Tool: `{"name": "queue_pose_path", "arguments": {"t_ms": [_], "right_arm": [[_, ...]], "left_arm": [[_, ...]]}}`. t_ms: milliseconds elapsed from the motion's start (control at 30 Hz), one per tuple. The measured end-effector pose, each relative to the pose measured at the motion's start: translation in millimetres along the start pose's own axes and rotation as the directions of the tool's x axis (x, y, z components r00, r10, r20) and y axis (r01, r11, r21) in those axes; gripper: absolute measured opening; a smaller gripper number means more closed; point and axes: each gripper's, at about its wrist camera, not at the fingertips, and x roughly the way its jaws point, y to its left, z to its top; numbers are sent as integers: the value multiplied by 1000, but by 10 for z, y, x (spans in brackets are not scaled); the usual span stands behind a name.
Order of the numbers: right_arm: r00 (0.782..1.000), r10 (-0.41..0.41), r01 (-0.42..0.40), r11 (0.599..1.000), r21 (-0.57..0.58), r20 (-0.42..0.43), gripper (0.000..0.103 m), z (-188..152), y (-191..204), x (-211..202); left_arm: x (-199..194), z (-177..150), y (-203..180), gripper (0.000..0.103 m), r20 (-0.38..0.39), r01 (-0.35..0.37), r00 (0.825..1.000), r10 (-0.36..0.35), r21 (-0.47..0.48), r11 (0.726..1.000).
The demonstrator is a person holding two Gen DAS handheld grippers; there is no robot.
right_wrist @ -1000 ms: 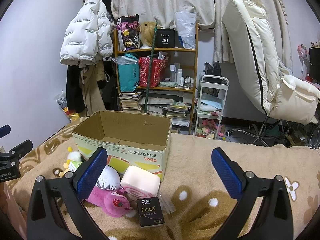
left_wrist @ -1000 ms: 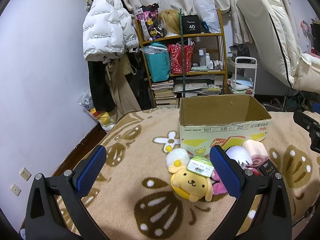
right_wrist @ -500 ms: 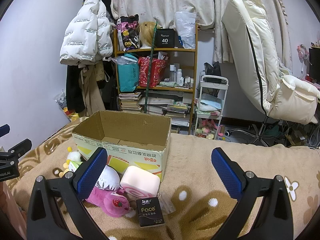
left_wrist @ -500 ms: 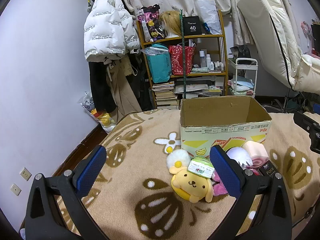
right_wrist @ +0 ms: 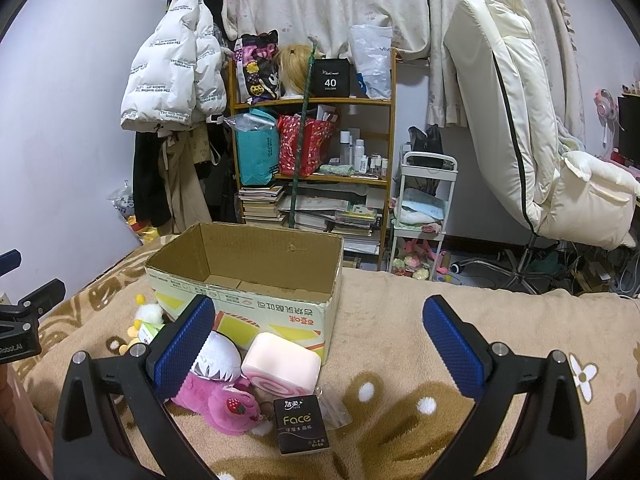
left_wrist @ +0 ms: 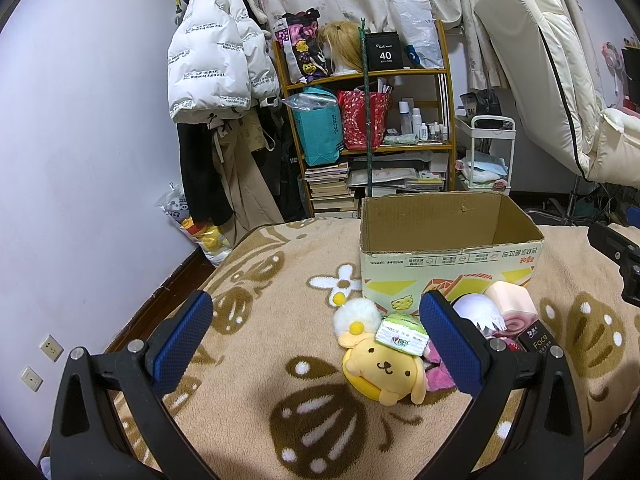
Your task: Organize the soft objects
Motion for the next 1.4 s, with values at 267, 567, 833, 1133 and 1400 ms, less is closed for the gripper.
{"name": "queue_pose_path", "arguments": {"t_ms": [267,567,833,1133,1400], "right_arm": [[1000,0,0,1000,0,1,103,-2,-1,0],[1000,1,-1,1000,-1,1,103,0,10,1],[1000,0,0,1000,-1,2,103,-3,10,-1],[1000,0,0,1000,0,1,103,-5,15,5],[1000,26,-26,999,20,-16,103,14,63,28]], "left_arm": [[2,0,2,102,0,1,1000,-1,1,1000],[2,1,-2,102,-1,1,1000,-1,1,1000],[1,2,-3,102,-1,0,1000,0,2,1000],[1,2,-3,102,0,-1,1000,1,2,1000],[84,21,58,102,-13,36,999,-36,-7,999]]}}
